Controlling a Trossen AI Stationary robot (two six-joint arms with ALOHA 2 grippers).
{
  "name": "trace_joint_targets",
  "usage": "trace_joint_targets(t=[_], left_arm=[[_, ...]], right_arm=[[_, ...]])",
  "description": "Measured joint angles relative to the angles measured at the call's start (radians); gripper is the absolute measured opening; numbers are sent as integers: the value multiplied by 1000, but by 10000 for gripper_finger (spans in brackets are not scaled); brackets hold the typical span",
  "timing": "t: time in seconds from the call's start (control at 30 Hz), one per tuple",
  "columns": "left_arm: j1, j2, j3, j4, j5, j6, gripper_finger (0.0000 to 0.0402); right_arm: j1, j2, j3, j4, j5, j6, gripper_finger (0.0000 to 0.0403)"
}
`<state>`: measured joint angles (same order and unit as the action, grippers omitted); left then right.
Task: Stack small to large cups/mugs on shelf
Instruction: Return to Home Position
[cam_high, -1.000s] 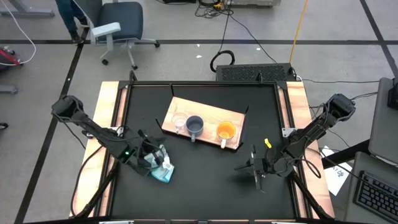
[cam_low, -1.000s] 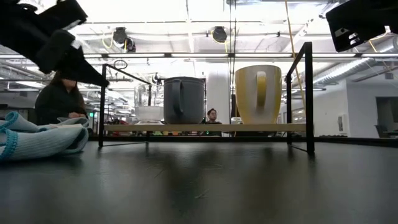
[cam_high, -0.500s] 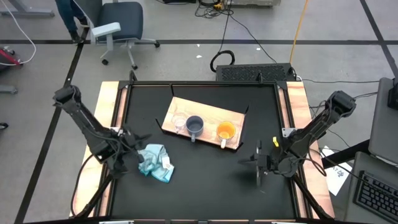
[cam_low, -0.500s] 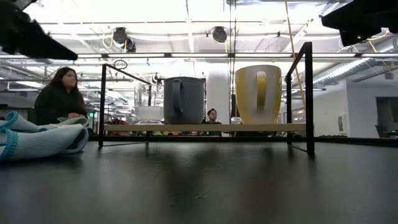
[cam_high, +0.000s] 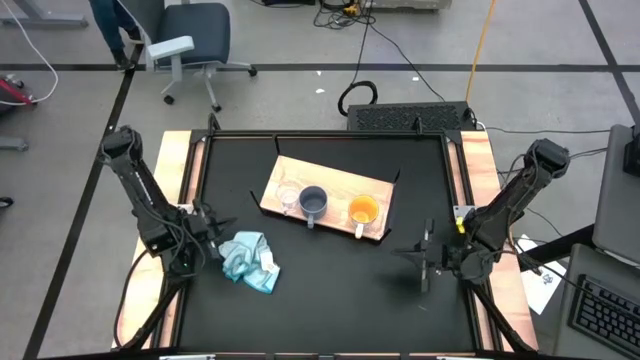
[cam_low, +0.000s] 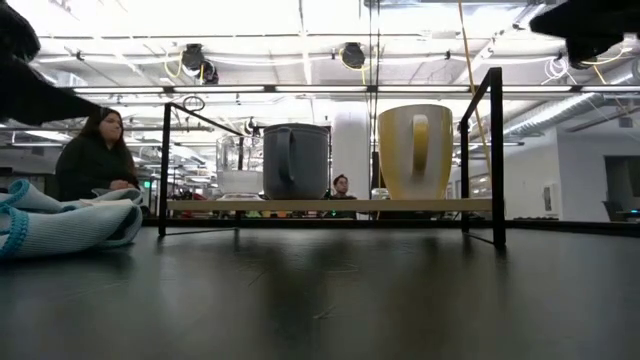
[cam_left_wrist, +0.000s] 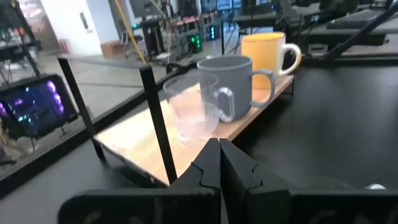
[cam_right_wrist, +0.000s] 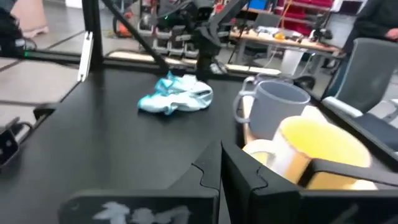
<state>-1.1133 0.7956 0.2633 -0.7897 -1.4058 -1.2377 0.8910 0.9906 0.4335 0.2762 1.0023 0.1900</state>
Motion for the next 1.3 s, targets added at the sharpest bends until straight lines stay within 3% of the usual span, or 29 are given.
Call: trace_joint_targets(t=[0.2, 0.47, 0.6, 0.73, 0.83, 1.2, 1.3], left_arm=[[-41, -50, 4, -45, -38, -3, 0], [-45, -58, 4, -44, -89, -14, 0], [-43, -58, -7, -30, -100, -2, 0], [-15, -58, -18, -21, -130, -3, 0], [13, -55, -18, -17, -137, 1, 0], [144, -35, -19, 18, -164, 84, 0], [213, -34, -19, 27, -166, 105, 0]], right_arm=[[65, -102, 0, -132, 98, 5, 0], [63, -322, -116, -170, 100, -43, 0], [52, -455, -237, -19, 91, -164, 0], [31, -578, -368, 230, -39, -353, 0], [19, -646, -412, 304, -113, -426, 0], [-24, -668, -413, 237, -124, -445, 0], [-46, -667, -413, 201, -175, -428, 0]])
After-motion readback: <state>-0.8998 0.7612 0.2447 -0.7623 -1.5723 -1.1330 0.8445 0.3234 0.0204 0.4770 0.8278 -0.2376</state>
